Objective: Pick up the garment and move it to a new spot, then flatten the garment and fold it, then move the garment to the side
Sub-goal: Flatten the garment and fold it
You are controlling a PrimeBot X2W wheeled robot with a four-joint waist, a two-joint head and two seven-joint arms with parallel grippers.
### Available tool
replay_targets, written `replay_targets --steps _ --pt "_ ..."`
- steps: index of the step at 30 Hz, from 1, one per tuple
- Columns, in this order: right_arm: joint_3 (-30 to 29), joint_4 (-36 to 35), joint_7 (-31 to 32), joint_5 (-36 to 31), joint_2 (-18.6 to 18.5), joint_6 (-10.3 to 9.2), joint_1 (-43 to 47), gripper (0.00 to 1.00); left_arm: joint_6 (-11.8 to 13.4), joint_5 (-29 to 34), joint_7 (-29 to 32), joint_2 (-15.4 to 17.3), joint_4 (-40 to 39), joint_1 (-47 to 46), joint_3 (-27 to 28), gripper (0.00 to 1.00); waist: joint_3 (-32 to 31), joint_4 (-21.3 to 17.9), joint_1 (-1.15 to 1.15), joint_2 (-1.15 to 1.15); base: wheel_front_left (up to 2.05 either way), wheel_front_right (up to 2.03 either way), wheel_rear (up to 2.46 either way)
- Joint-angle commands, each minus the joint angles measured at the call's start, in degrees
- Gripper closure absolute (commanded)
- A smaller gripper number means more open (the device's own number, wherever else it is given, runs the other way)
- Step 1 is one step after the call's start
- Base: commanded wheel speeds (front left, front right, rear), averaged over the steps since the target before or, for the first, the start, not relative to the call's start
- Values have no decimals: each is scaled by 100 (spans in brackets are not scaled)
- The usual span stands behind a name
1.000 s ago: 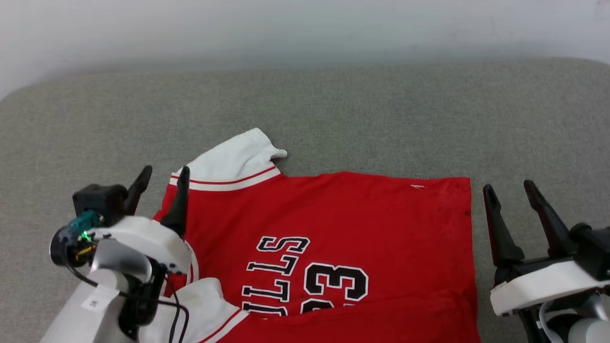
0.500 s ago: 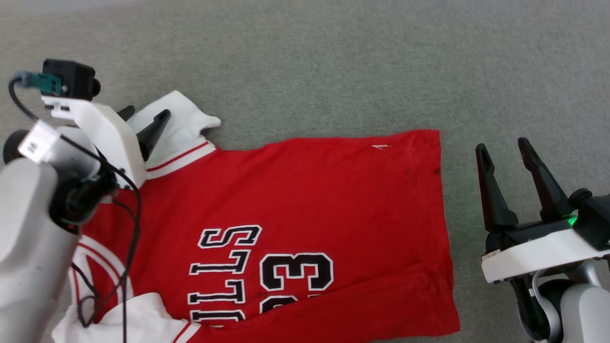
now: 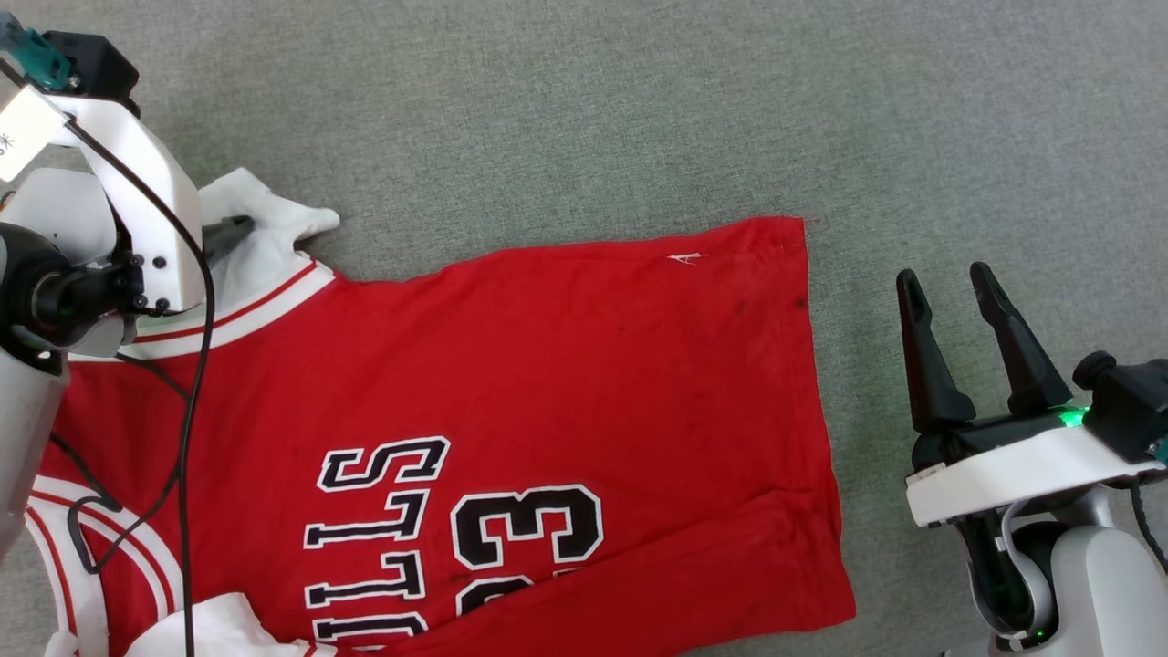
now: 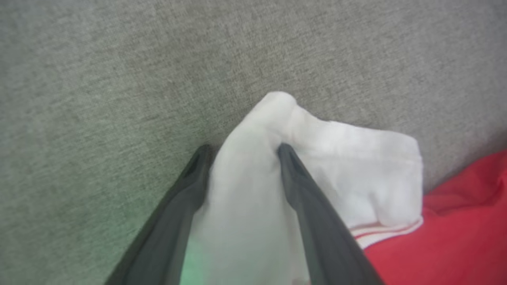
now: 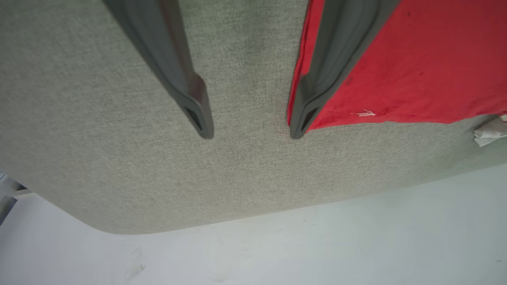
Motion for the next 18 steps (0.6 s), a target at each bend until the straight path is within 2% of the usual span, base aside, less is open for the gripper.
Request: replay_targets --steps 1,5,8,12,18 --pt "-7 62 10 68 13 -5 -113 0 48 -43 227 -159 196 444 -267 100 19 -25 0 0 0 0 0" --pt "56 248 124 158 12 -5 -276 0 113 -27 -41 -171 117 466 -151 100 -7 -46 0 0 0 0 0" --pt "-5 499 447 206 -35 -5 -447 0 135 41 -259 -139 61 408 -69 100 -75 11 0 0 0 0 0" --pt "16 876 1031 415 -96 -4 -734 0 185 96 -712 -100 -108 321 126 100 -170 159 0 0 0 0 0" --pt "263 1185 2055 768 -473 -4 -1147 0 155 168 -1248 -71 -571 425 273 100 -241 516 0 0 0 0 0"
